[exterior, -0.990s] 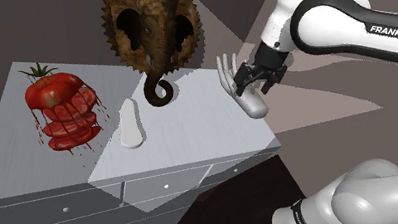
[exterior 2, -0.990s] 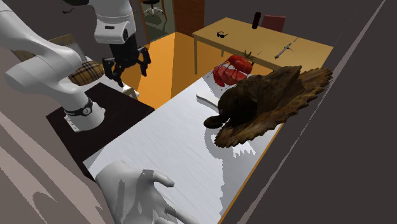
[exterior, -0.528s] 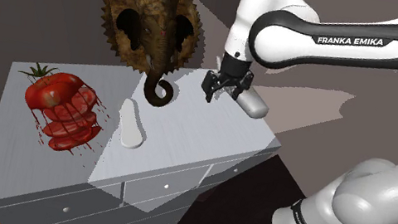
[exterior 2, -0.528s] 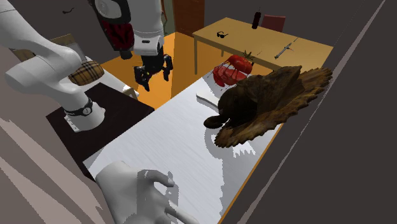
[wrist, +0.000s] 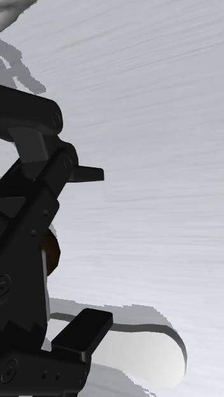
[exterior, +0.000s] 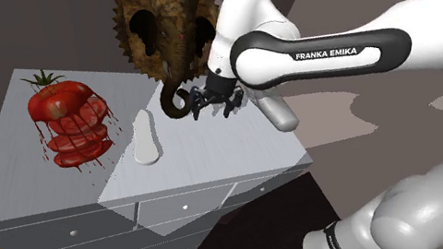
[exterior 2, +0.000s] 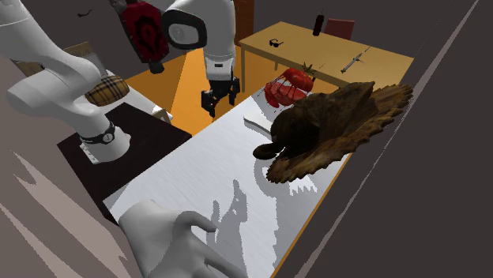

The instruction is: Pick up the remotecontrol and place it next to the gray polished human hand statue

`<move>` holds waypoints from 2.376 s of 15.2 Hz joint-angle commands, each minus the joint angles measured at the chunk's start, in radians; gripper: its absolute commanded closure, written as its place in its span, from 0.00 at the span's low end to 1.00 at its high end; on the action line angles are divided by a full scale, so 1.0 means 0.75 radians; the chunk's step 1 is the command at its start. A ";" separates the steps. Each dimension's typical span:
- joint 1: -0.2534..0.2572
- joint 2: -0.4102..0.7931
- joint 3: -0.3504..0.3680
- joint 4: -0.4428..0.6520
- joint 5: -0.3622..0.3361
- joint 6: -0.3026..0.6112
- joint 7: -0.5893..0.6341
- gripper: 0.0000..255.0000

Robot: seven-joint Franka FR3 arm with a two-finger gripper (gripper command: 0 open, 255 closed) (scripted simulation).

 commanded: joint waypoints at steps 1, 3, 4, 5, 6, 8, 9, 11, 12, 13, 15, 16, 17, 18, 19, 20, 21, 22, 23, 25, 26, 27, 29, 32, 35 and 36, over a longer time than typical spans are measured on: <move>0.018 0.107 0.018 0.071 -0.046 0.032 0.064 0.00; 0.043 0.211 0.026 0.145 -0.095 0.054 0.123 0.00; 0.057 0.263 0.028 0.185 -0.120 0.063 0.151 0.00; 0.073 0.315 0.027 0.227 -0.144 0.070 0.179 0.00; 0.091 0.367 0.026 0.271 -0.168 0.075 0.205 0.00; 0.129 0.472 0.019 0.364 -0.213 0.080 0.252 0.00; 0.150 0.524 0.013 0.414 -0.234 0.080 0.273 0.00; 0.193 0.629 0.001 0.521 -0.272 0.075 0.311 0.00; 0.215 0.682 -0.006 0.578 -0.289 0.070 0.327 0.00; 0.238 0.735 -0.013 0.638 -0.305 0.063 0.342 0.00; 0.285 0.844 -0.029 0.767 -0.333 0.044 0.365 0.00; 0.288 0.848 -0.031 0.772 -0.333 0.043 0.366 0.00; 0.289 0.856 -0.034 0.767 -0.336 0.056 0.368 0.00; 0.291 0.865 -0.036 0.763 -0.340 0.069 0.370 0.00; 0.292 0.874 -0.039 0.759 -0.344 0.082 0.373 0.00; 0.294 0.883 -0.042 0.755 -0.348 0.095 0.375 0.00; 0.295 0.893 -0.045 0.751 -0.352 0.107 0.377 0.00; 0.297 0.902 -0.048 0.748 -0.356 0.120 0.379 0.00; 0.299 0.918 -0.053 0.744 -0.362 0.139 0.383 0.00; 0.299 0.918 -0.053 0.744 -0.362 0.139 0.383 0.00; 0.299 0.918 -0.053 0.744 -0.362 0.139 0.383 0.00; 0.299 0.918 -0.053 0.744 -0.362 0.139 0.383 0.00; 0.300 0.918 -0.053 0.744 -0.361 0.139 0.383 0.00; 0.303 0.923 -0.054 0.753 -0.362 0.135 0.384 1.00; 0.305 0.924 -0.054 0.759 -0.362 0.130 0.384 1.00; 0.304 0.924 -0.054 0.758 -0.362 0.131 0.384 1.00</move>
